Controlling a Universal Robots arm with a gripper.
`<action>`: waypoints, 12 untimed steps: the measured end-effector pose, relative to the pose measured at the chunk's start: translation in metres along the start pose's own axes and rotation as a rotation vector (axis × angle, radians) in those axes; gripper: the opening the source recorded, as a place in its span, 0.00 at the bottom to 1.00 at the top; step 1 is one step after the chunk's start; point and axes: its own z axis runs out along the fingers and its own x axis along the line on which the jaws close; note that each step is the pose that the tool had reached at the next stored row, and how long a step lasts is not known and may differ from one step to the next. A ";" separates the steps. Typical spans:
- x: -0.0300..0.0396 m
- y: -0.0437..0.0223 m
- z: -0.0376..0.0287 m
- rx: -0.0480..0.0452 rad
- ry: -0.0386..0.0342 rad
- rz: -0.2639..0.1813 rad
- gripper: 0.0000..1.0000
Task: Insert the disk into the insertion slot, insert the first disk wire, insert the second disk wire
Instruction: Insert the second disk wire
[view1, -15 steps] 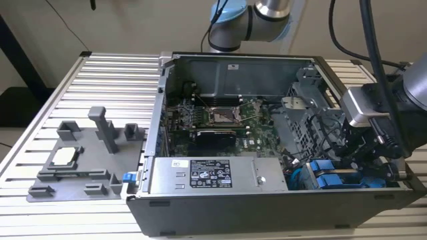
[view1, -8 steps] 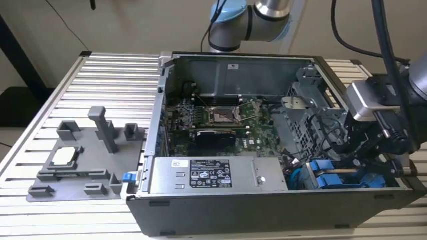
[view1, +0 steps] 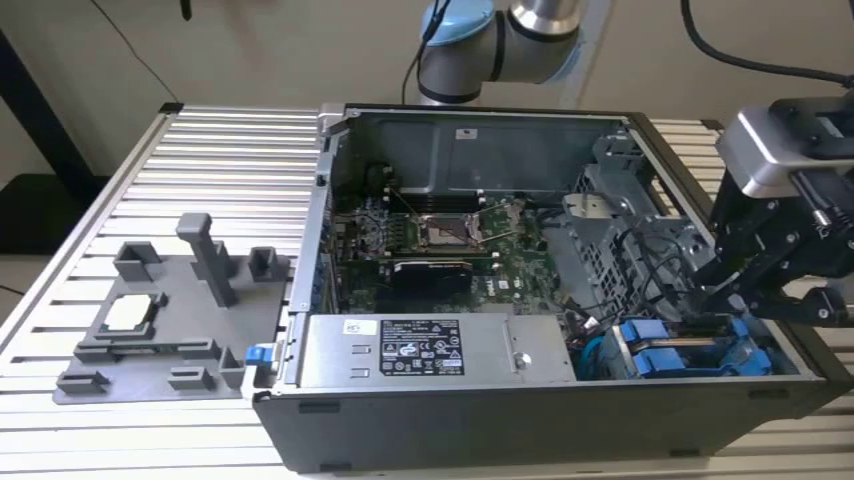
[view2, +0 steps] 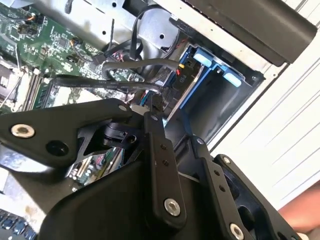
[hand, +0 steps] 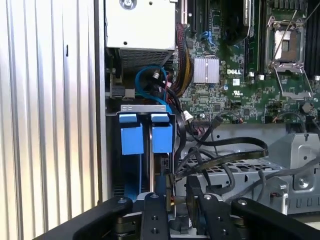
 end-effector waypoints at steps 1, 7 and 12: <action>-0.0007 0.0000 -0.0040 -0.0003 0.0000 0.000 0.31; -0.0027 -0.0001 -0.0157 -0.0009 -0.0002 0.000 0.31; -0.0028 -0.0001 -0.0158 -0.0009 0.0003 0.000 0.22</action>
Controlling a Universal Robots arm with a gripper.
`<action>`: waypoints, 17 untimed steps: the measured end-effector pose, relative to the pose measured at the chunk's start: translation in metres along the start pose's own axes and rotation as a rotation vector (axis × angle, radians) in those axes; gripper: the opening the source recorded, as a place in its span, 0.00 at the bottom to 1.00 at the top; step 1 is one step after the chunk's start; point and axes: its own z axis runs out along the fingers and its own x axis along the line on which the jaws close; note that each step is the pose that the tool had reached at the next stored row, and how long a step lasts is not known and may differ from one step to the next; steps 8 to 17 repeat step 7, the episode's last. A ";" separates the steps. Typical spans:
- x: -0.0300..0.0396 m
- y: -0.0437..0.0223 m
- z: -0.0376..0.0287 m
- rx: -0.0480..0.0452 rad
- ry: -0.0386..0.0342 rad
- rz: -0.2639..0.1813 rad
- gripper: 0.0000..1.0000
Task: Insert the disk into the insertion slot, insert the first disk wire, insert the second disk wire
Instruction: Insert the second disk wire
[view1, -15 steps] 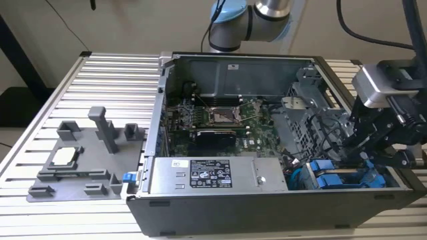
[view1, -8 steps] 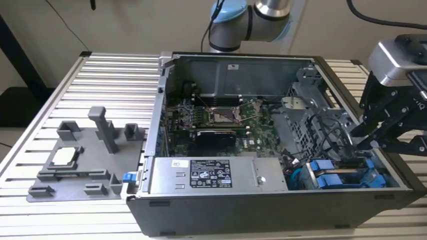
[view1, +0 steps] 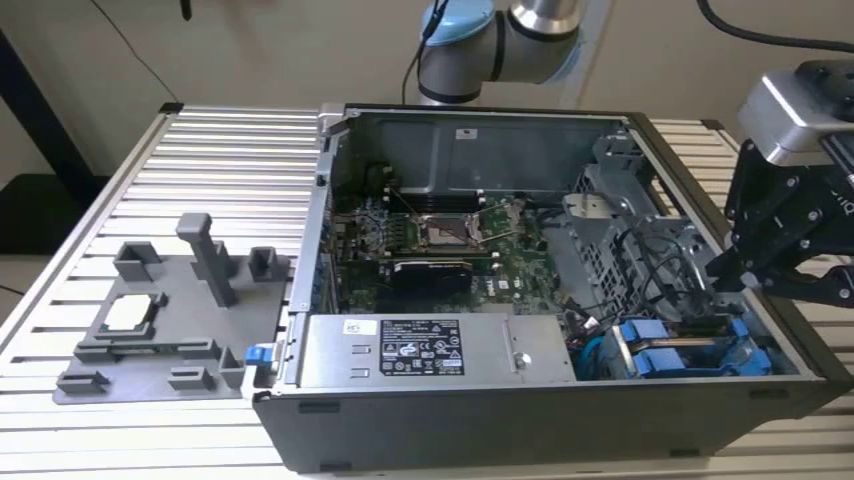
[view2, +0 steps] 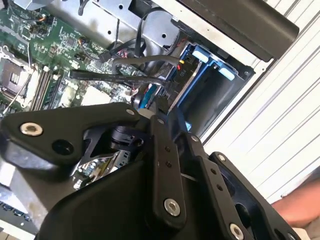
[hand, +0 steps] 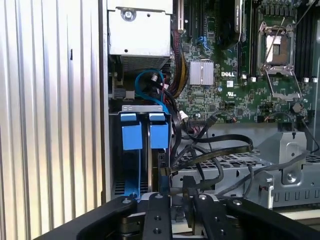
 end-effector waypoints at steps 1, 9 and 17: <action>0.0000 0.0000 0.0000 0.0000 0.0000 0.000 0.22; 0.0000 0.0000 0.0000 0.0000 0.0003 0.000 0.11; 0.0000 0.0000 0.0000 0.0000 0.0003 0.000 0.11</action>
